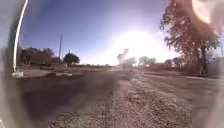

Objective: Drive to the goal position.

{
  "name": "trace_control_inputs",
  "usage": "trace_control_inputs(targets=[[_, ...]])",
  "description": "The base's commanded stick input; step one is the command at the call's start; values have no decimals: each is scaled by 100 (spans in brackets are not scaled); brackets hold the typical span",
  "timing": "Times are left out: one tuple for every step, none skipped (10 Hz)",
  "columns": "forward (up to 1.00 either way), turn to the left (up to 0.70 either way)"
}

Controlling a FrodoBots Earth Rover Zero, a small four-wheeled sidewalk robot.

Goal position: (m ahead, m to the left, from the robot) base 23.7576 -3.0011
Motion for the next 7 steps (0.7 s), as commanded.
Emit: trace_control_inputs(targets=[[50,13],[50,5],[50,0],[50,0],[50,0],[50,0],[50,0]])
